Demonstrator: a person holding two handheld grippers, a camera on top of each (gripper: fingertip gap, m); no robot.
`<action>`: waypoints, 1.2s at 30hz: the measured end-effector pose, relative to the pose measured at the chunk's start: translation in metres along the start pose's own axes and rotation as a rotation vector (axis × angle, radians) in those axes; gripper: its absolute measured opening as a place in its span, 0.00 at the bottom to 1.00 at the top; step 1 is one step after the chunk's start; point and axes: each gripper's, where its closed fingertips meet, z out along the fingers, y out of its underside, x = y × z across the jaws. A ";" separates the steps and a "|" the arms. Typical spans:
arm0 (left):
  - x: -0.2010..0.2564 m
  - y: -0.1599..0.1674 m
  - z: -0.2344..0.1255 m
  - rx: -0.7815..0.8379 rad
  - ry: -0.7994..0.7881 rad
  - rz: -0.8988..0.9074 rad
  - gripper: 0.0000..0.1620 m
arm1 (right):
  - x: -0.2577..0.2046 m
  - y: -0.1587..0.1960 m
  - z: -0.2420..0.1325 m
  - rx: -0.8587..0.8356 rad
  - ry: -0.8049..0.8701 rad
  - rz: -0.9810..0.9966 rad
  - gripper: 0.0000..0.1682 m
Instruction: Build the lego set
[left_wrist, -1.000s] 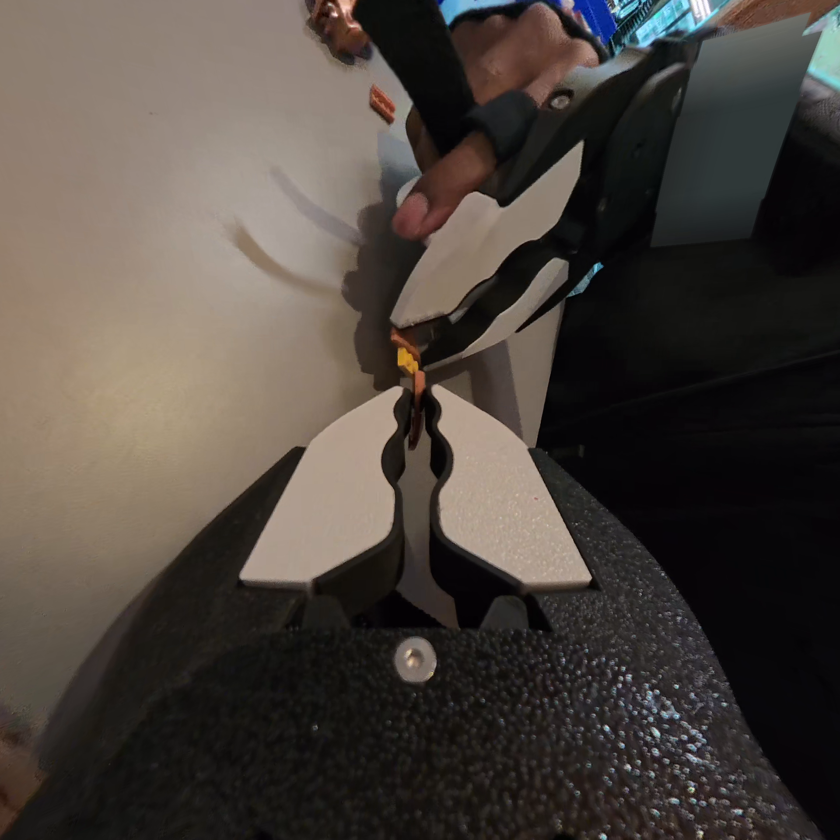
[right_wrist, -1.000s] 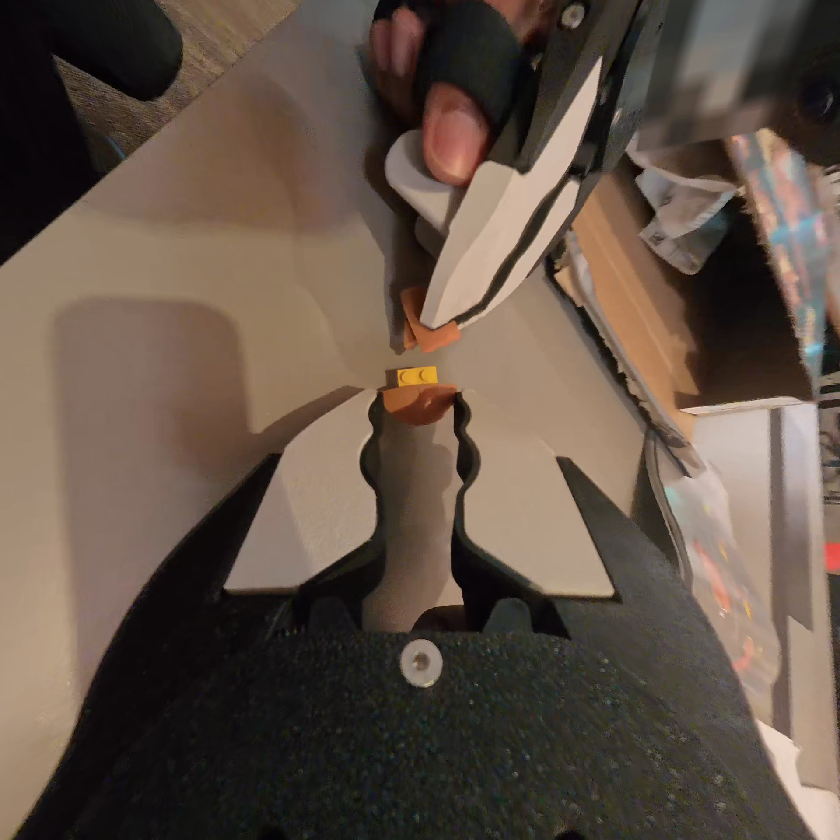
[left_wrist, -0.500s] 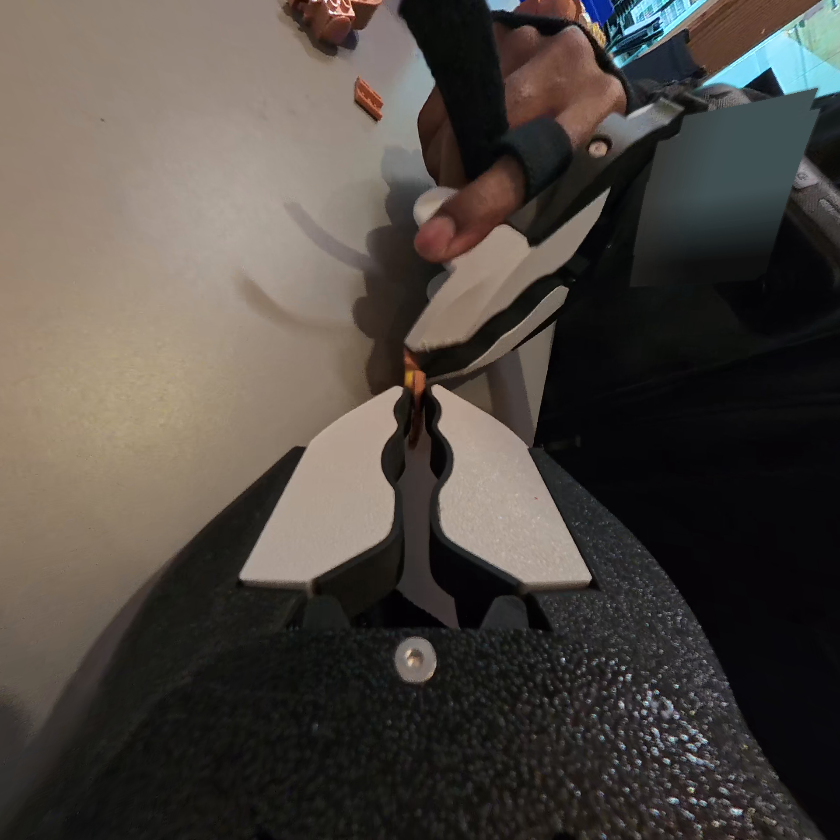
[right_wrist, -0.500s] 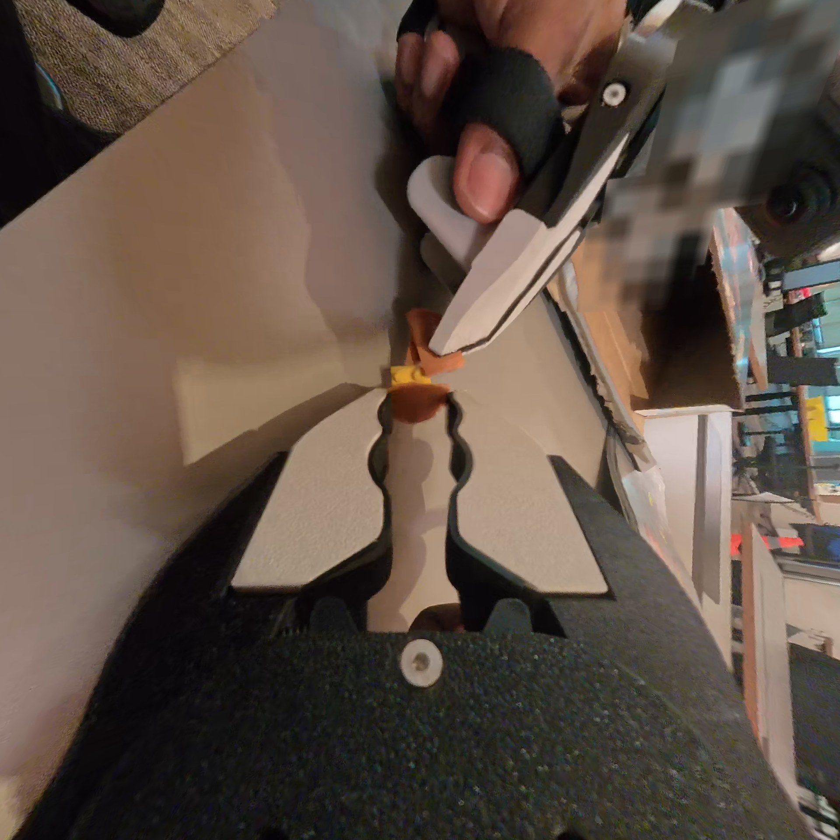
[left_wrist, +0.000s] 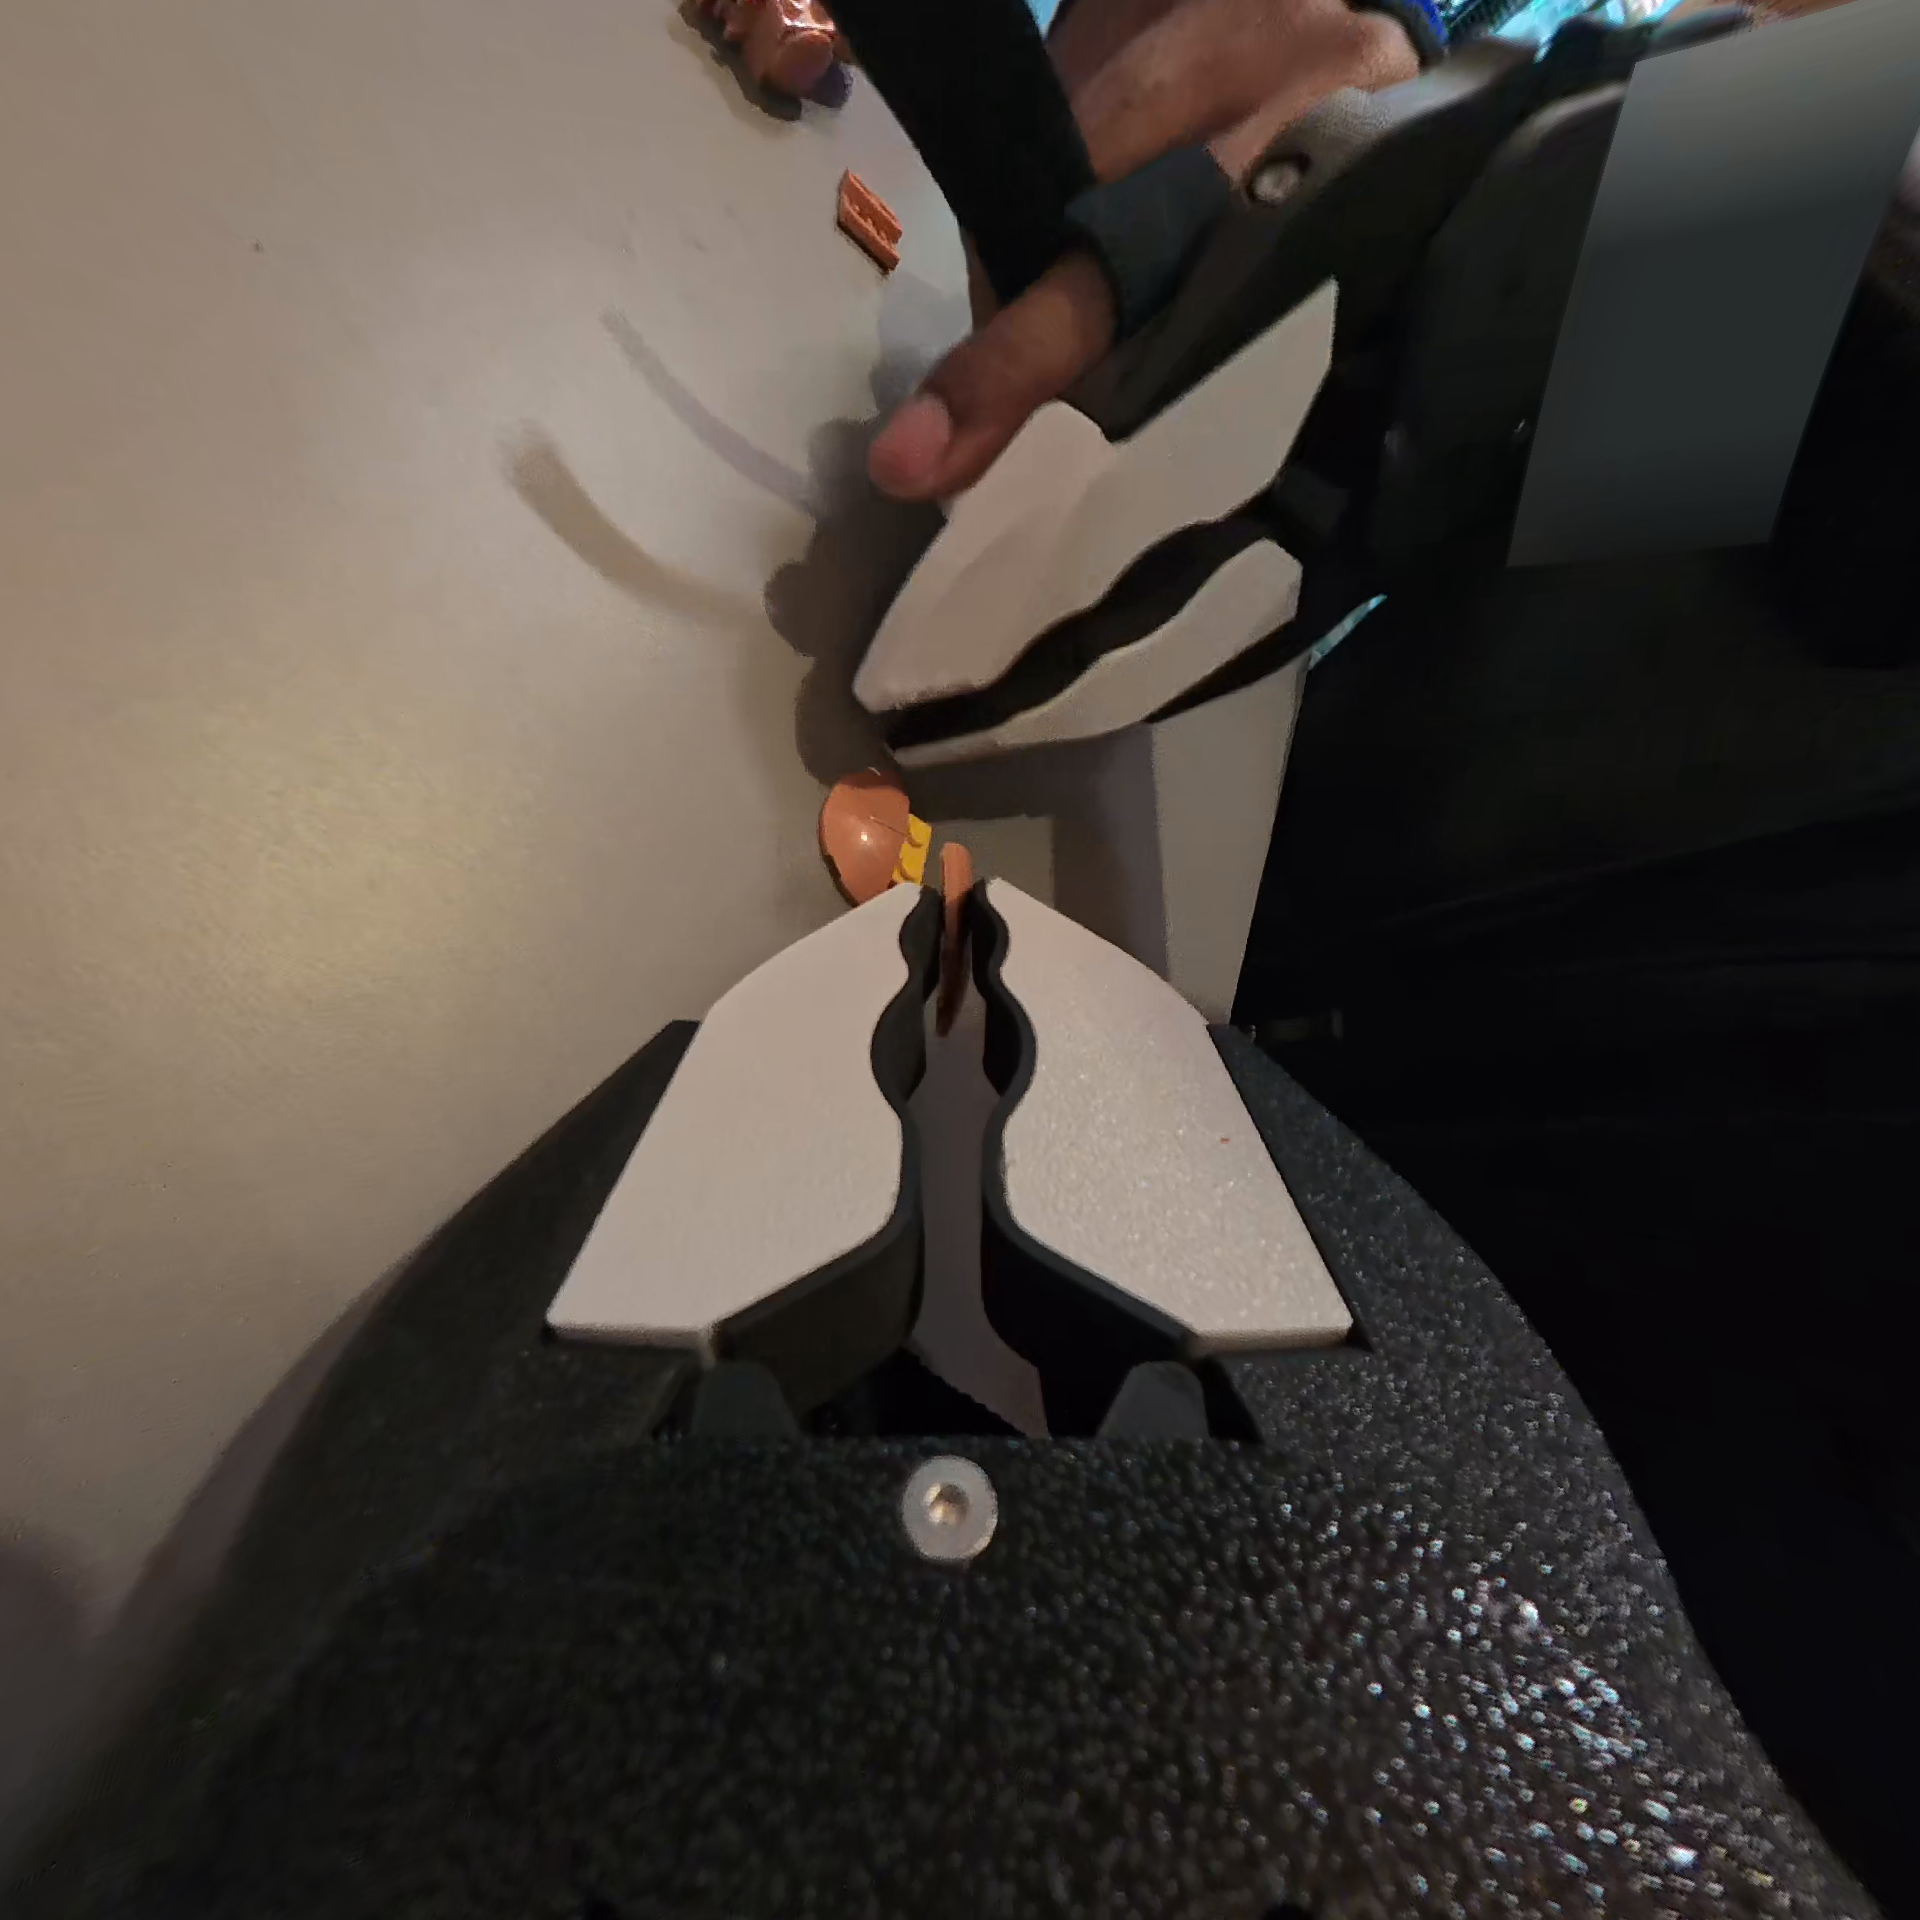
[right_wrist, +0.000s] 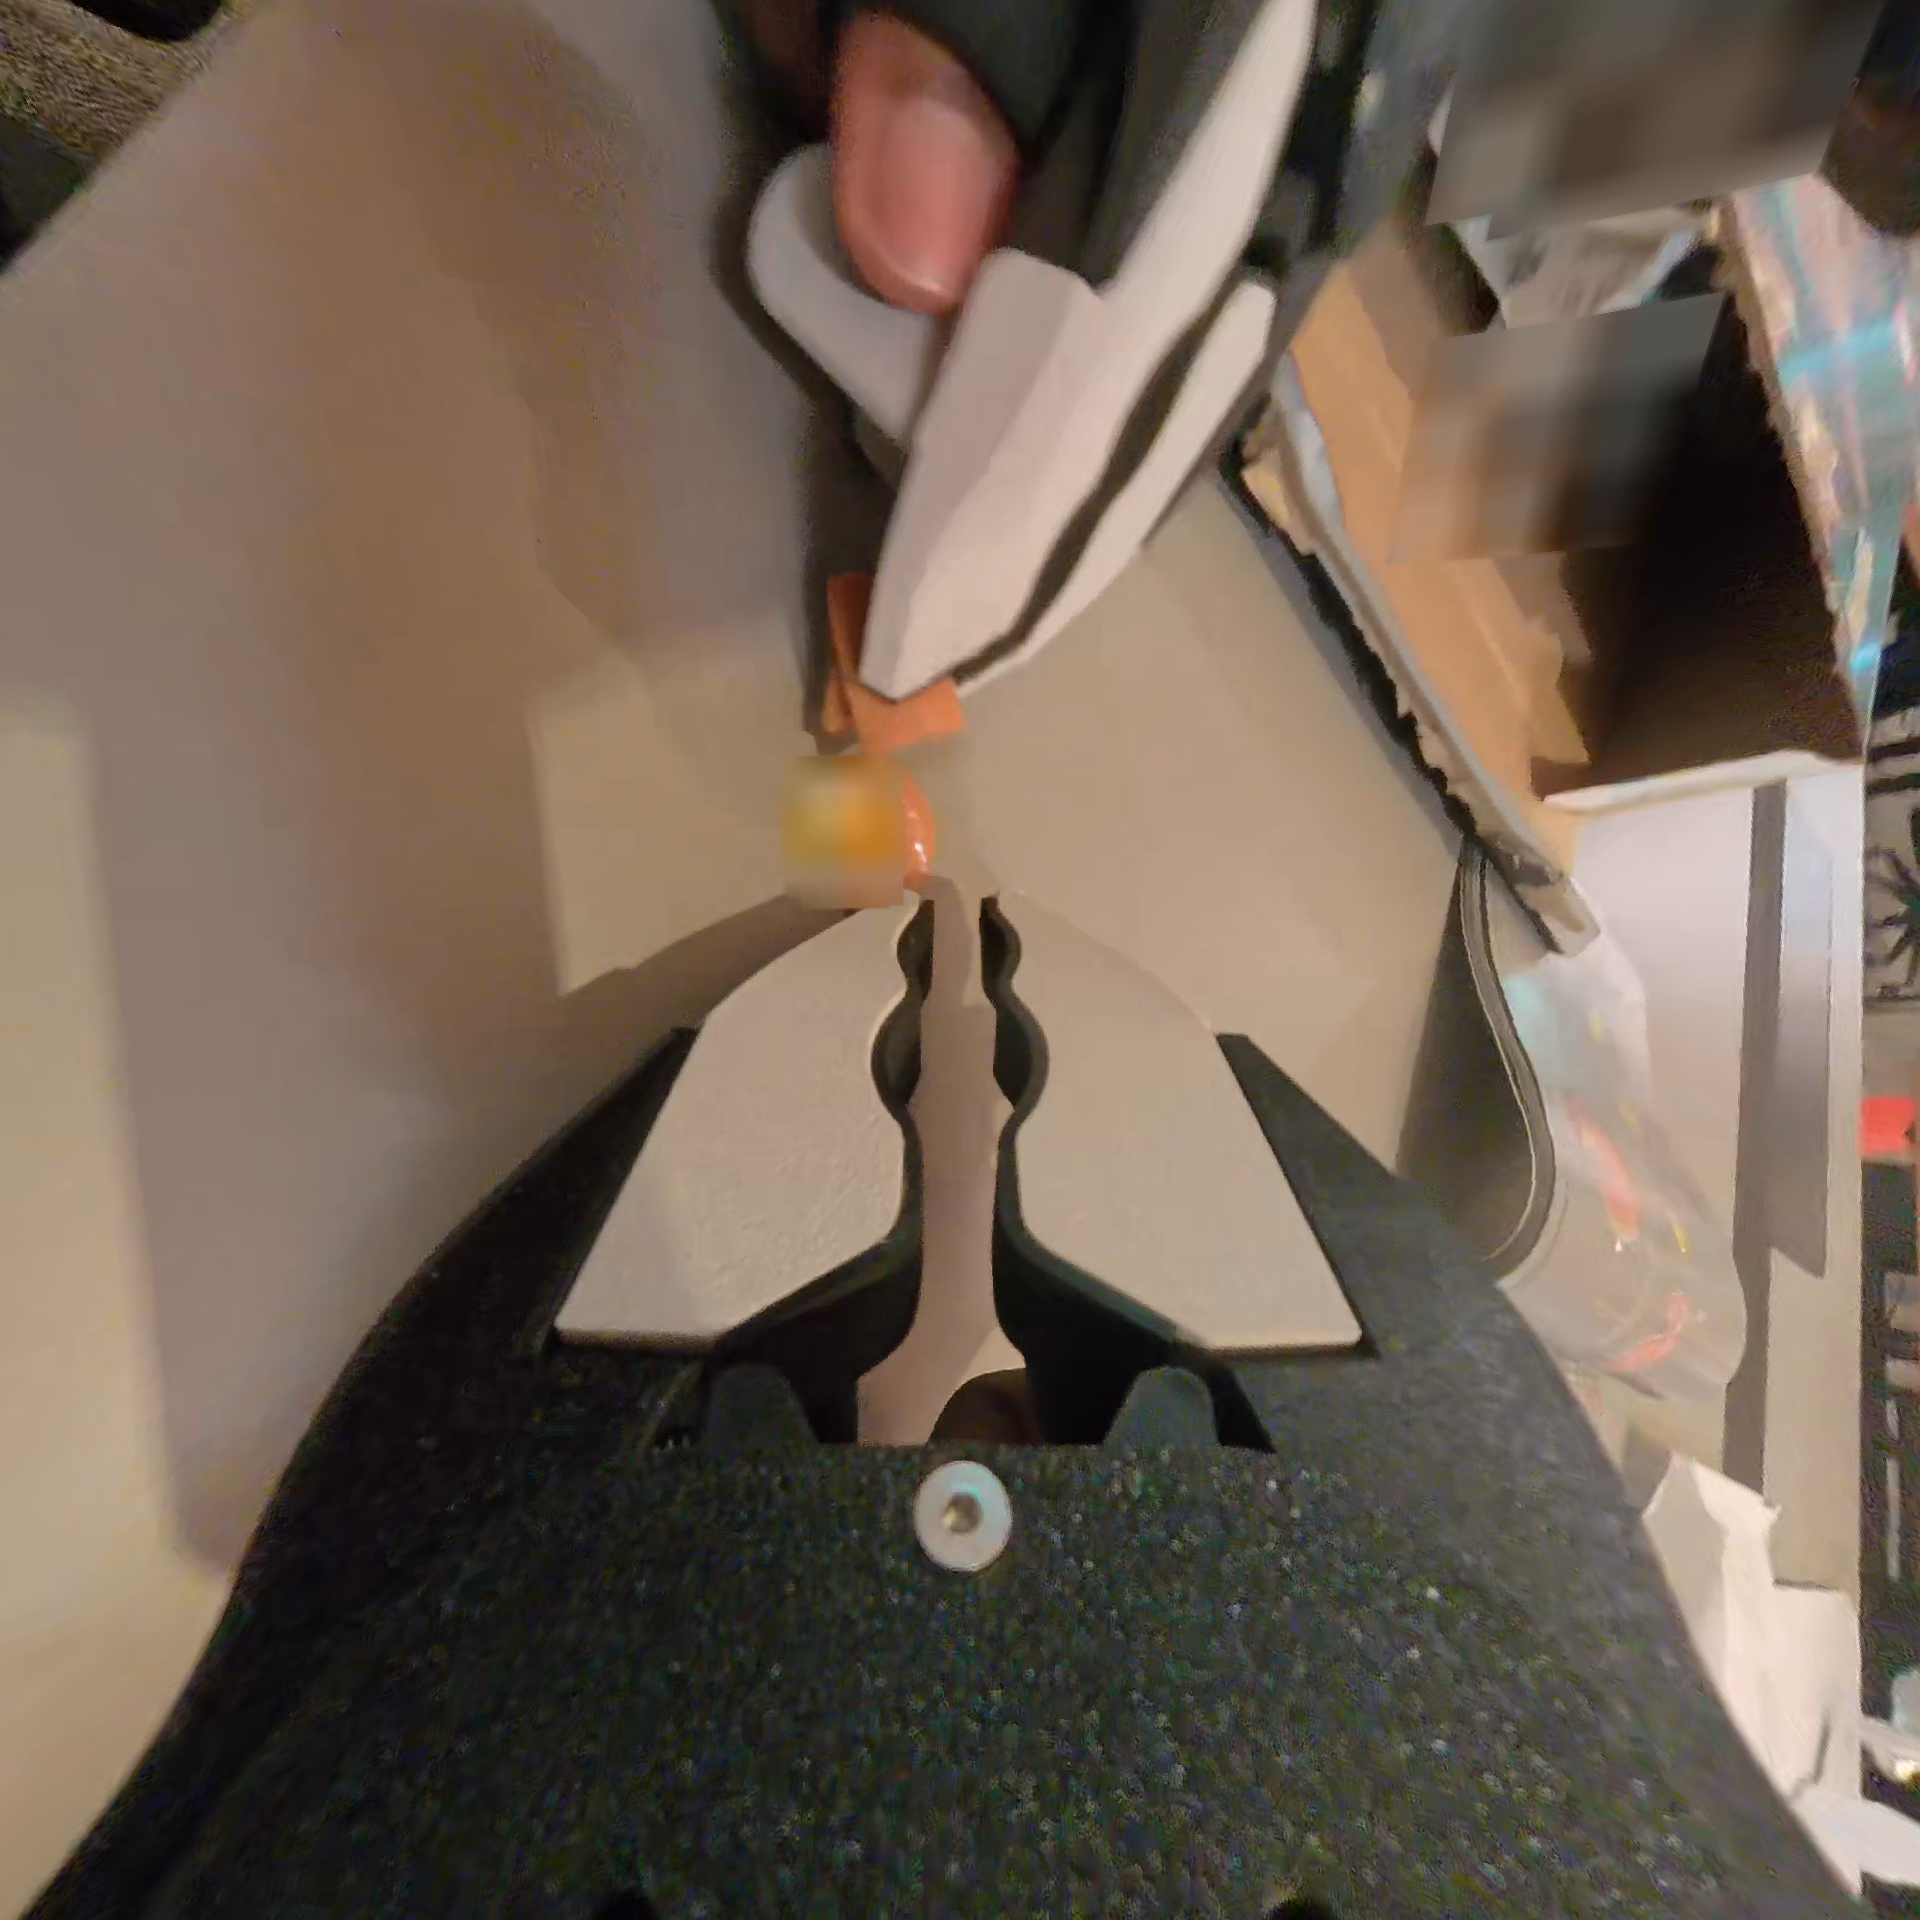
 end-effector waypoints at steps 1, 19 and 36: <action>0.000 0.001 0.000 0.001 -0.003 0.002 0.03 | 0.002 0.002 0.001 -0.016 -0.001 0.010 0.05; 0.001 0.016 -0.022 0.016 -0.047 0.032 0.03 | -0.014 -0.020 0.009 -0.019 -0.160 -0.114 0.17; -0.001 0.026 -0.035 0.040 -0.055 0.028 0.03 | -0.011 -0.045 0.028 0.035 -0.280 -0.199 0.26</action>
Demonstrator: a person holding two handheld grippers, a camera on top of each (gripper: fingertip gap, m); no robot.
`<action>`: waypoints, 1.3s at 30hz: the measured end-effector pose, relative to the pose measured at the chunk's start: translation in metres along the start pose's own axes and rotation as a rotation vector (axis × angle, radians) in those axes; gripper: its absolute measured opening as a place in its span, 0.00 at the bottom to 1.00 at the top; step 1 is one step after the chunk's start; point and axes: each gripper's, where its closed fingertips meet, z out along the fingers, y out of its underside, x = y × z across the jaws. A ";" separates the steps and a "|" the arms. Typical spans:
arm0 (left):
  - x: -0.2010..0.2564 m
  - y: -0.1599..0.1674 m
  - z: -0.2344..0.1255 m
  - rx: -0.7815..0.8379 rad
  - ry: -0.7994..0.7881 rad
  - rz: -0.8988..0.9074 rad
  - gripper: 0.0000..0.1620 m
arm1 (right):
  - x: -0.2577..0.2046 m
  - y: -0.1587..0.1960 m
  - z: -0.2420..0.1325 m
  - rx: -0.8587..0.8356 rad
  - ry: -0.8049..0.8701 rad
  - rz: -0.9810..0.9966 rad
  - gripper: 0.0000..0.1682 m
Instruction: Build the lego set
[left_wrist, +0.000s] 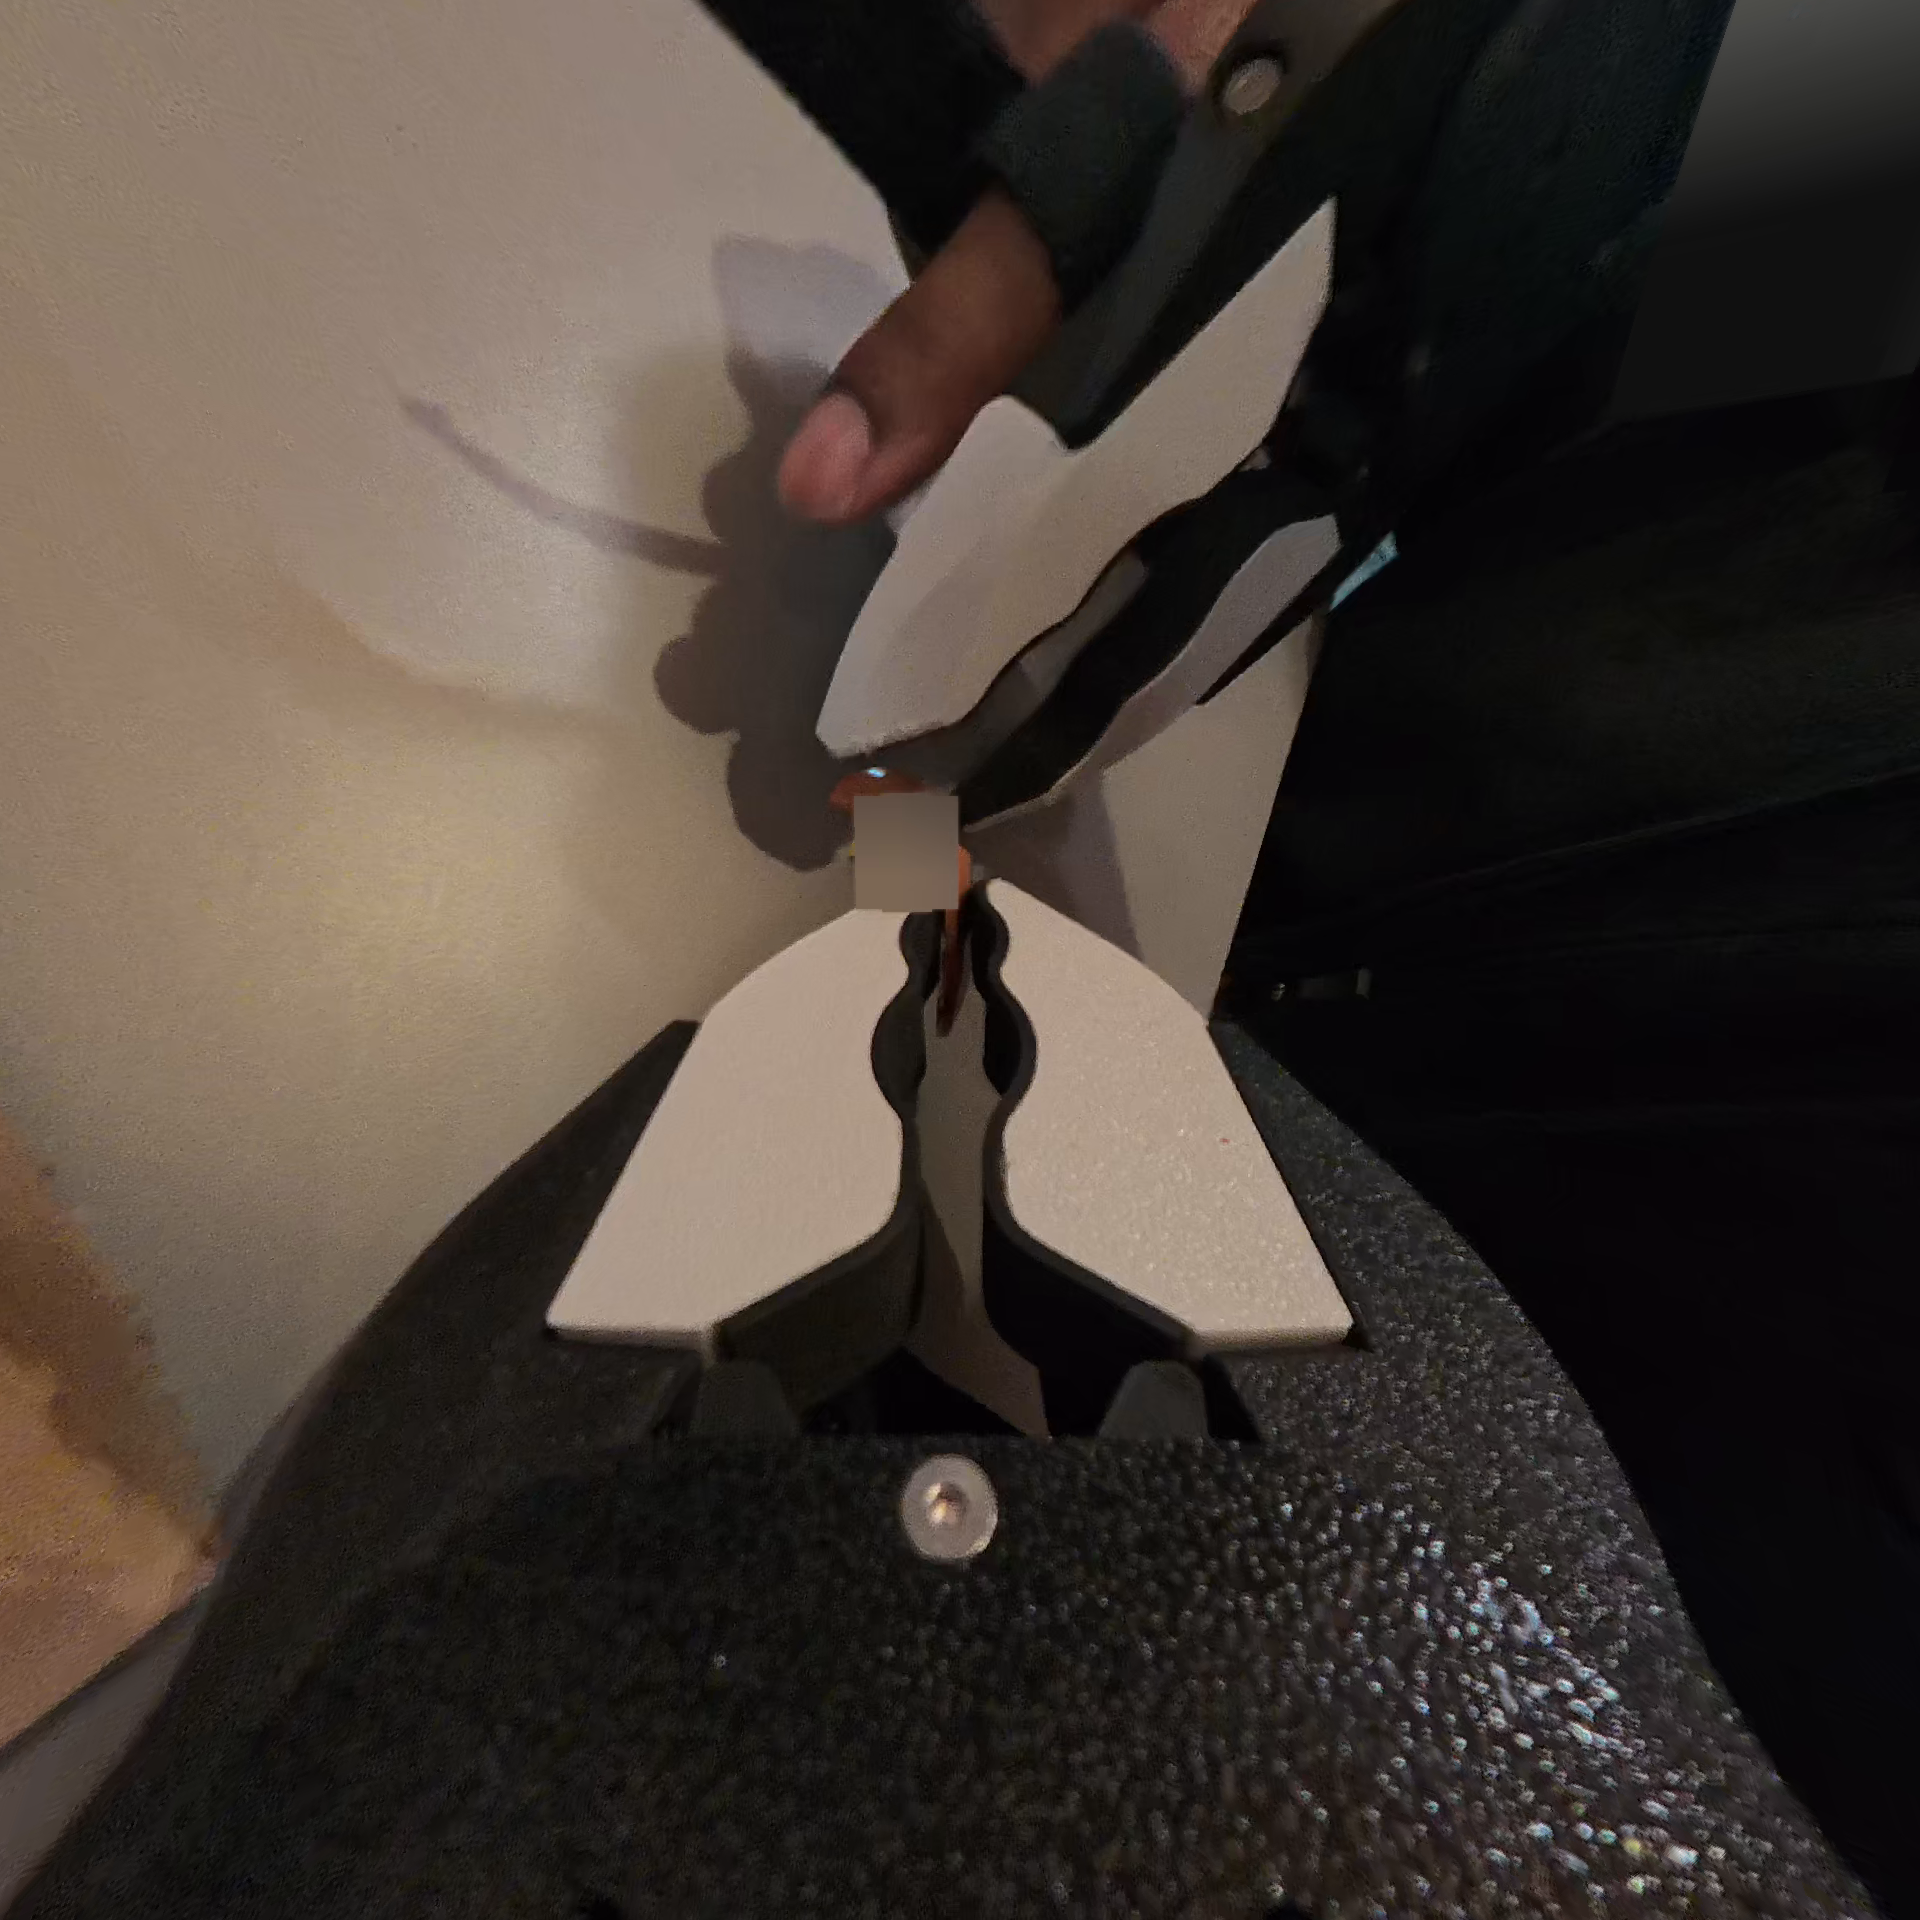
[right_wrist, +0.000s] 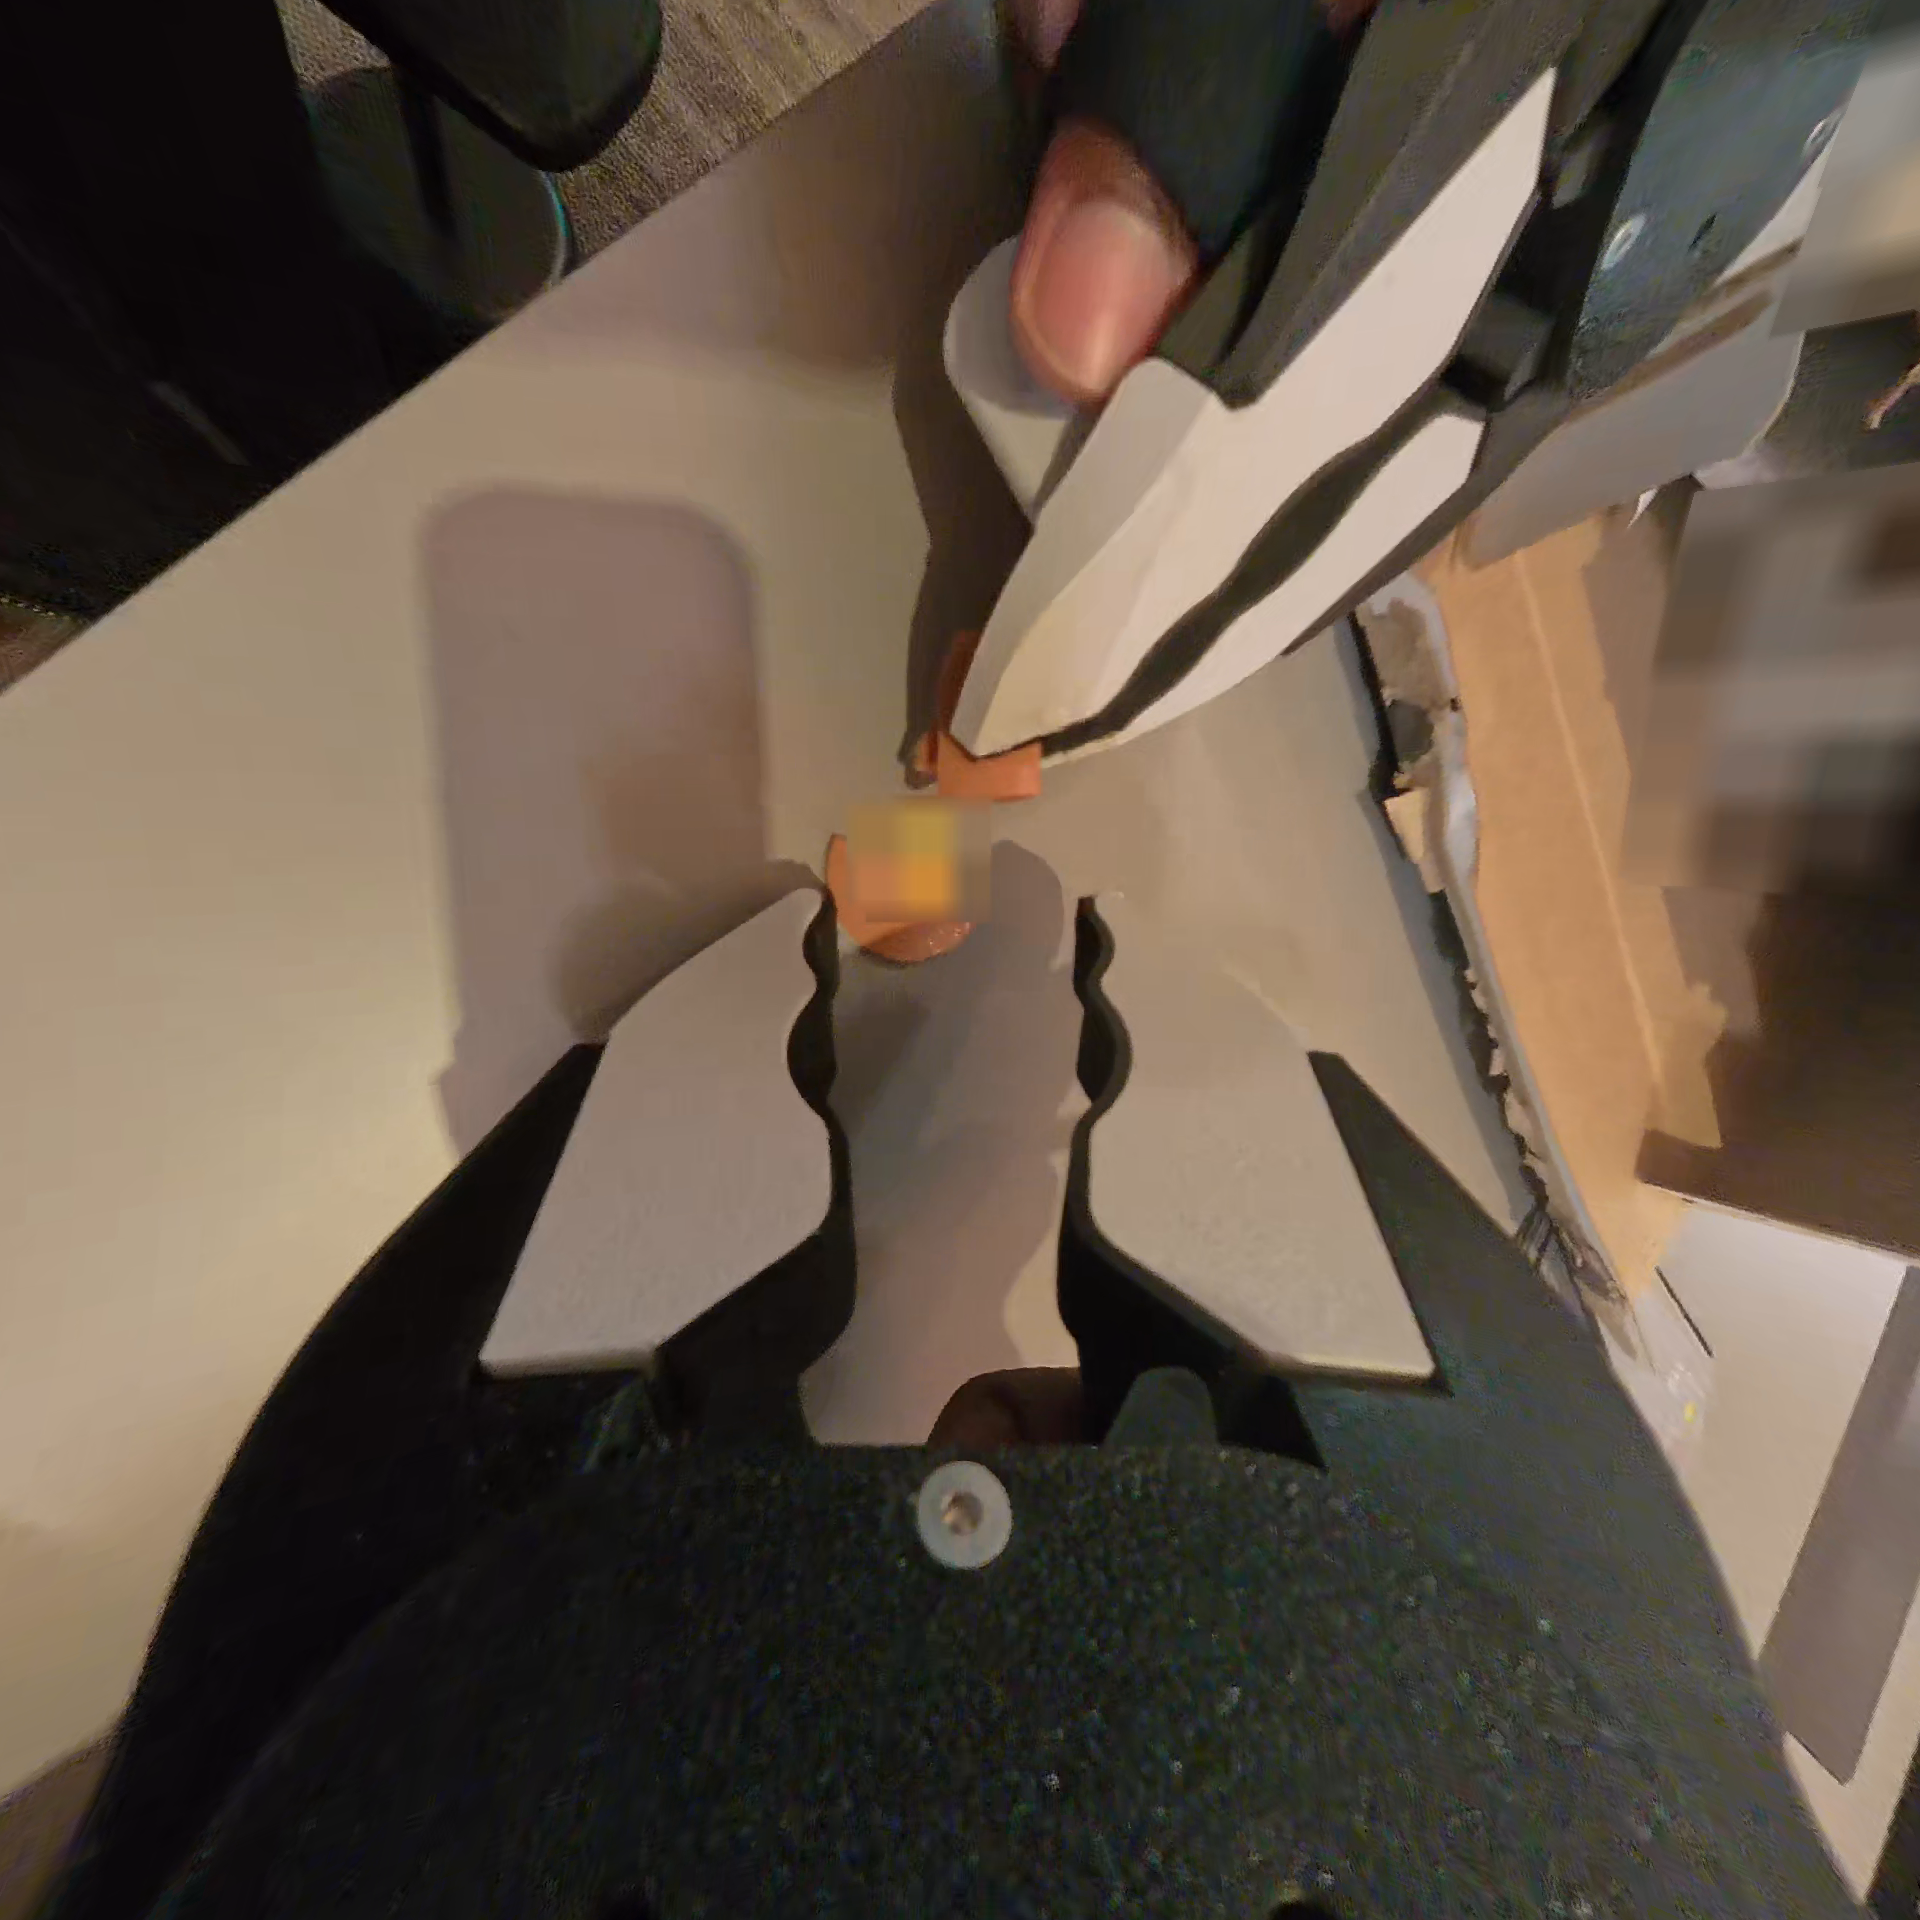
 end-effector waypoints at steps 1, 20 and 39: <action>-0.002 0.000 -0.001 -0.006 -0.006 0.002 0.03 | 0.001 0.002 -0.001 -0.006 -0.004 0.020 0.28; -0.005 -0.006 -0.001 -0.008 0.021 0.015 0.03 | -0.008 0.005 0.004 0.055 -0.021 0.556 0.32; -0.006 -0.006 0.002 -0.032 0.040 -0.003 0.03 | -0.013 -0.004 0.005 0.110 -0.011 0.517 0.18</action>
